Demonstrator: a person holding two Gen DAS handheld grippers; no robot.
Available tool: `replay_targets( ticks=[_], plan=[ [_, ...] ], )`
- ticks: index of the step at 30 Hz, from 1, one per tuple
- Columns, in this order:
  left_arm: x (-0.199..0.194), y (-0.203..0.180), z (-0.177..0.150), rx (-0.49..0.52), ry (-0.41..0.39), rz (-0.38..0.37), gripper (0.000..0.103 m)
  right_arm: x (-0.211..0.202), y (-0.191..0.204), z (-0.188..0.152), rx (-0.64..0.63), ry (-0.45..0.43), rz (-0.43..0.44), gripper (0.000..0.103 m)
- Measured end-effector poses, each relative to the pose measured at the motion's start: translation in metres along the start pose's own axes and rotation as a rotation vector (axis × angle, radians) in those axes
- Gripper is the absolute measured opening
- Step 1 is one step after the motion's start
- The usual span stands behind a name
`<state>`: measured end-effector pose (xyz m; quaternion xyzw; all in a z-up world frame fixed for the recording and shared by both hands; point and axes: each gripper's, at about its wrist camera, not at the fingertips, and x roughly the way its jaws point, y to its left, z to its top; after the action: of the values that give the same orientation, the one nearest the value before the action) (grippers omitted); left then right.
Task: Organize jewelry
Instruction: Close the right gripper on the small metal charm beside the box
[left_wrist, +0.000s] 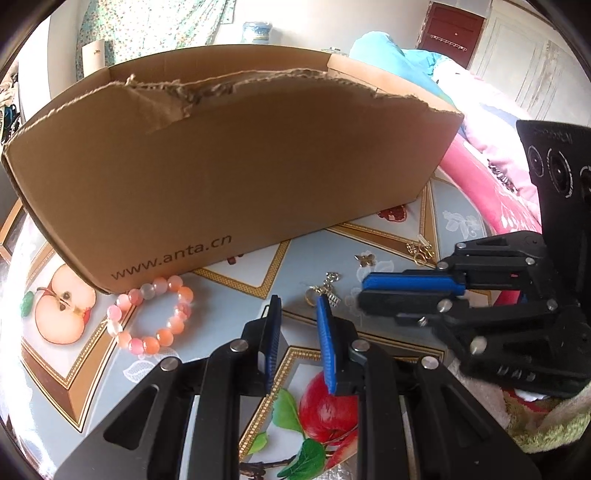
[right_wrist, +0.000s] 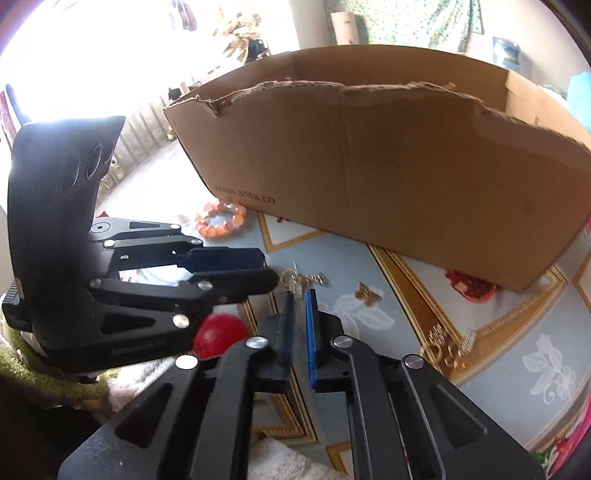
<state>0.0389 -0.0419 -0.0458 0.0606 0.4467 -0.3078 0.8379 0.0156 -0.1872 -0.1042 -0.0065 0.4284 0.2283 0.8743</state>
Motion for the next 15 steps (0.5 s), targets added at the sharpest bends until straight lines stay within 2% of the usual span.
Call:
replay_targets(
  ticks=[5, 9, 12, 15],
  plan=[
    [-0.001, 0.004, 0.001, -0.010, -0.005, 0.007, 0.019, 0.016, 0.009, 0.006, -0.054, 0.019, 0.006, 0.011],
    [0.001, 0.009, 0.000, -0.019, -0.003, 0.007, 0.019, 0.022, 0.015, 0.006, -0.101, 0.030, -0.022, 0.011],
    [0.000, 0.012, -0.001, -0.021, -0.005, 0.002, 0.019, 0.014, 0.020, 0.001, -0.113, 0.035, -0.056, 0.001],
    [-0.001, 0.013, -0.002, -0.024, -0.008, -0.010, 0.019, 0.004, 0.013, 0.001, -0.075, 0.038, -0.041, 0.000]
  ],
)
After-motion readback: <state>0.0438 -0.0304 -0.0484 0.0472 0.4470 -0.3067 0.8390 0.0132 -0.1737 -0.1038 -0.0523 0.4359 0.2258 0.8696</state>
